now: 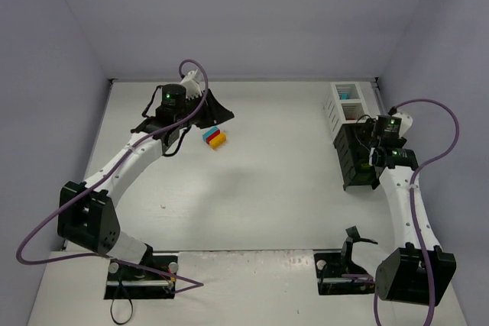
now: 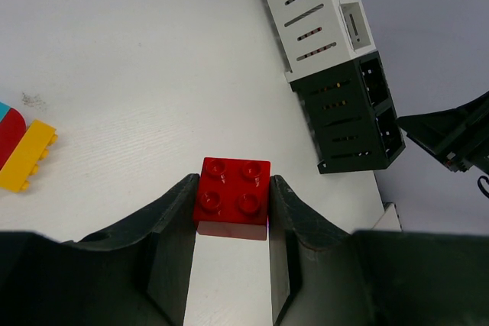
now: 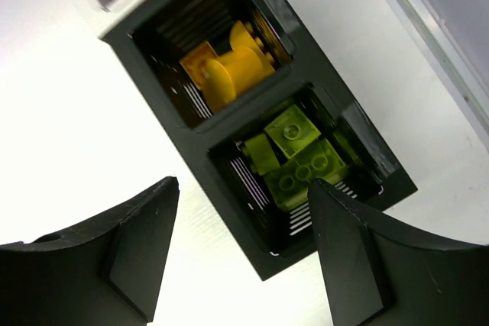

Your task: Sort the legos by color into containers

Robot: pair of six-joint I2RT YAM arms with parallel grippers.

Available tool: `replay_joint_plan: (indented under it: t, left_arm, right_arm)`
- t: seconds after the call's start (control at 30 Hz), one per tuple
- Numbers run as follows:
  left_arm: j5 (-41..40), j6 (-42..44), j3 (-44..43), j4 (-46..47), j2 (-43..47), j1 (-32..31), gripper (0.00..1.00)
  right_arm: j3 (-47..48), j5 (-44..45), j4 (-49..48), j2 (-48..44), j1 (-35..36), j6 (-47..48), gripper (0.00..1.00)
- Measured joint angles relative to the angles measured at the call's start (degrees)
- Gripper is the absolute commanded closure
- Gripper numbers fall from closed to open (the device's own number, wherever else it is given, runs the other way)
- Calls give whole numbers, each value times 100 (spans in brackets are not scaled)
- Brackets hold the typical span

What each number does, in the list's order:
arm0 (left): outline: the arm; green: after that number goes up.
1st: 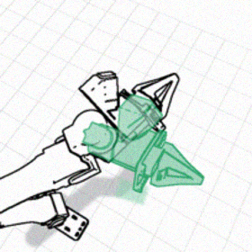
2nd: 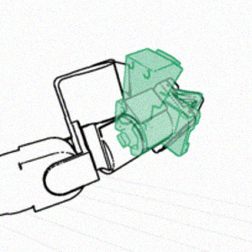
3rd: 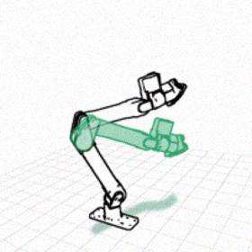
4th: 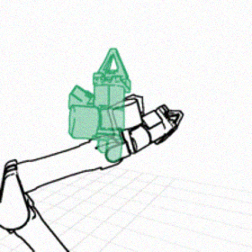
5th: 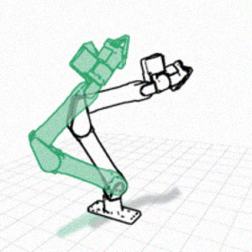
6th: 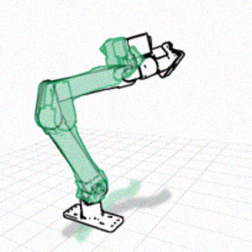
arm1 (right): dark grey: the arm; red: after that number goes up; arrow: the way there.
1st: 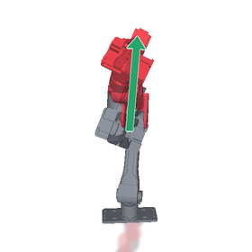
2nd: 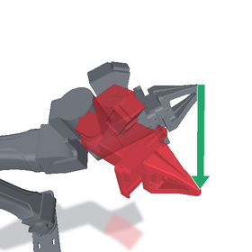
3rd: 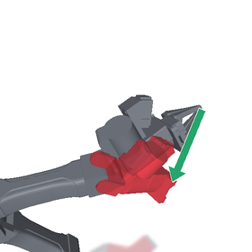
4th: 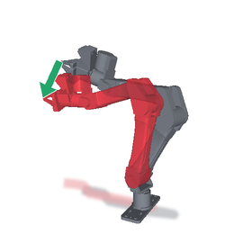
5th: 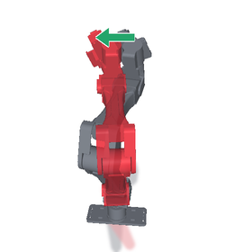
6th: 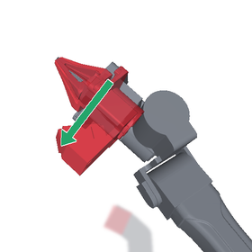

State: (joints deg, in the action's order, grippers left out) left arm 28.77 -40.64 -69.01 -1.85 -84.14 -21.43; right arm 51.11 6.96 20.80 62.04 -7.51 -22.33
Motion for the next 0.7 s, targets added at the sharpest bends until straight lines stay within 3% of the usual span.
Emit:
replay_joint_plan:
  t: [0.13, 0.3, 0.7]
  left_arm:
    - [50, 111, -63, -24, -35, -24, 77]
    - [181, 680, -70, -15, -35, -101, 77]
    - [518, 3067, 404, 492, 450, -483, 73]
  right_arm:
    - [177, -81, -46, -11, 50, 68, 37]
    - [479, -1353, -369, 131, 326, 166, 40]
    - [2492, -4225, -1596, 2267, 2564, -181, 41]
